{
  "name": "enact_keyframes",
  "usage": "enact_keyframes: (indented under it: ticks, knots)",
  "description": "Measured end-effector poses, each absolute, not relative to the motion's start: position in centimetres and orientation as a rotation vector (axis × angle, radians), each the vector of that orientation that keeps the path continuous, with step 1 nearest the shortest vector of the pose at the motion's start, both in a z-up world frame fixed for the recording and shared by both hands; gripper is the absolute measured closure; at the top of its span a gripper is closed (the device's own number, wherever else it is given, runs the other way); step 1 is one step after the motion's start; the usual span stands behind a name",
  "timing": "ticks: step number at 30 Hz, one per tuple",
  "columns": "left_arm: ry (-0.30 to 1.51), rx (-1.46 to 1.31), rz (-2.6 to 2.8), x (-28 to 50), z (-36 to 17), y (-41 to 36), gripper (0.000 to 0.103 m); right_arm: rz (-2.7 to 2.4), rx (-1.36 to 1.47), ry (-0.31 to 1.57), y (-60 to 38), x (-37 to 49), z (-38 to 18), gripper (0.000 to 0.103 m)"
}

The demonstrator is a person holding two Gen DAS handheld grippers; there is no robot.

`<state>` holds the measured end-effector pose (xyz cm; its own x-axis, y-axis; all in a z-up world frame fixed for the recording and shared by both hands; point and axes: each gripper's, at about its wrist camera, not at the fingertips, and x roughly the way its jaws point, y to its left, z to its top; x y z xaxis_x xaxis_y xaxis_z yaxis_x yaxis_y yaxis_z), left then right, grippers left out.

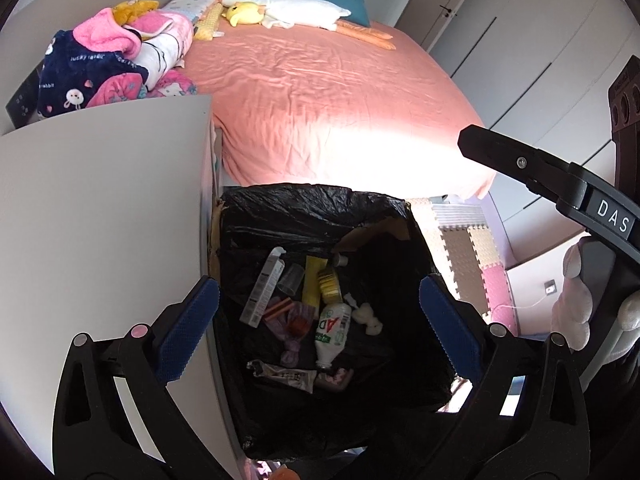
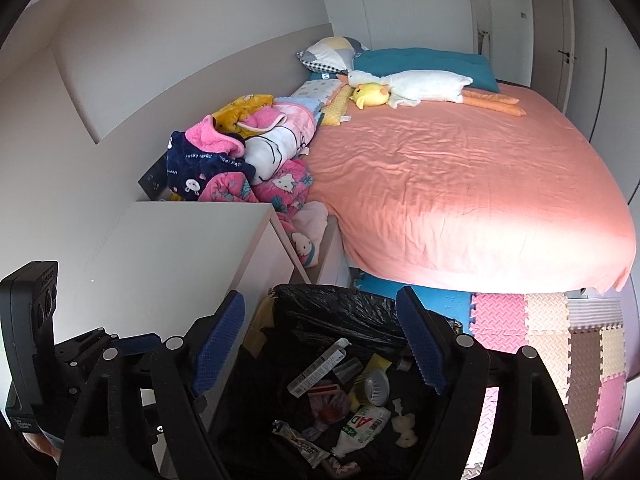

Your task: Collect trash

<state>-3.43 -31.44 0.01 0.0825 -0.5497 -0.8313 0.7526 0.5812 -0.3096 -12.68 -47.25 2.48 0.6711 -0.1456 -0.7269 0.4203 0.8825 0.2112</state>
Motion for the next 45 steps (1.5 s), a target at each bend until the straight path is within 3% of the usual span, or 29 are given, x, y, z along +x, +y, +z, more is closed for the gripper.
enact_keyframes:
  ticks: [45]
  knots:
    - [1.083, 0.238, -0.958, -2.62, 0.61, -31.22, 0.007, -0.321, 0.369, 0.765, -46.46, -12.43, 3.12, 0.025]
